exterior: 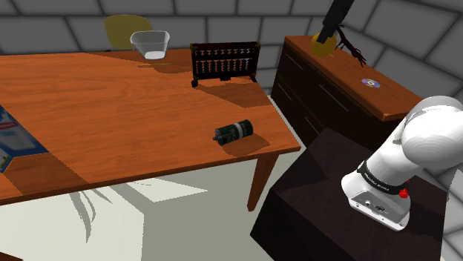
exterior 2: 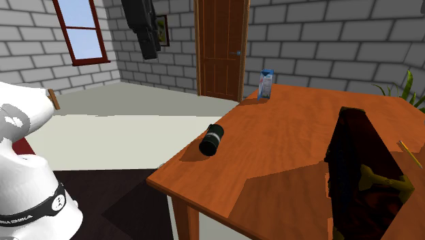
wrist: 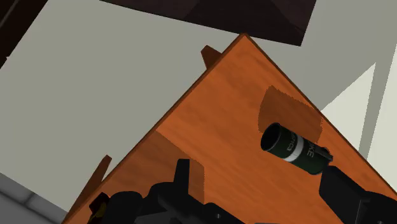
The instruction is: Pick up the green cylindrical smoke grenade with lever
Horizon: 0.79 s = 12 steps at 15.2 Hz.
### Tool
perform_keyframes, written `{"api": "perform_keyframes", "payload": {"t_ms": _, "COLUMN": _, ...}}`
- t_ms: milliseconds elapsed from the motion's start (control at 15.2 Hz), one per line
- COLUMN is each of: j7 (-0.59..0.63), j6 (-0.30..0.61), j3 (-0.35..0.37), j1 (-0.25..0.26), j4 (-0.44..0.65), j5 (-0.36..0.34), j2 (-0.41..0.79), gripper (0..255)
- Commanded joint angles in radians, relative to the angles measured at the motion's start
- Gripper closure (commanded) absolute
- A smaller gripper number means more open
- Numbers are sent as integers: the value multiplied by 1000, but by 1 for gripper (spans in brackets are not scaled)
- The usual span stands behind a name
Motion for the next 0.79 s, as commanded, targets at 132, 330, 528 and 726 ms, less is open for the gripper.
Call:
{"api": "perform_keyframes", "payload": {"t_ms": 132, "j7": -41, "j6": 62, "j3": 12, "j1": 25, "j4": -25, "j5": -1, "j2": 36, "gripper": 0}}
{"api": "perform_keyframes", "payload": {"t_ms": 330, "j7": -100, "j6": 154, "j3": 30, "j1": 62, "j4": -57, "j5": -4, "j2": 96, "gripper": 0}}
{"api": "perform_keyframes", "payload": {"t_ms": 528, "j7": -158, "j6": 246, "j3": 50, "j1": 97, "j4": -81, "j5": -7, "j2": 162, "gripper": 0}}
{"api": "perform_keyframes", "payload": {"t_ms": 726, "j7": -213, "j6": 336, "j3": 71, "j1": 131, "j4": -98, "j5": -13, "j2": 233, "gripper": 0}}
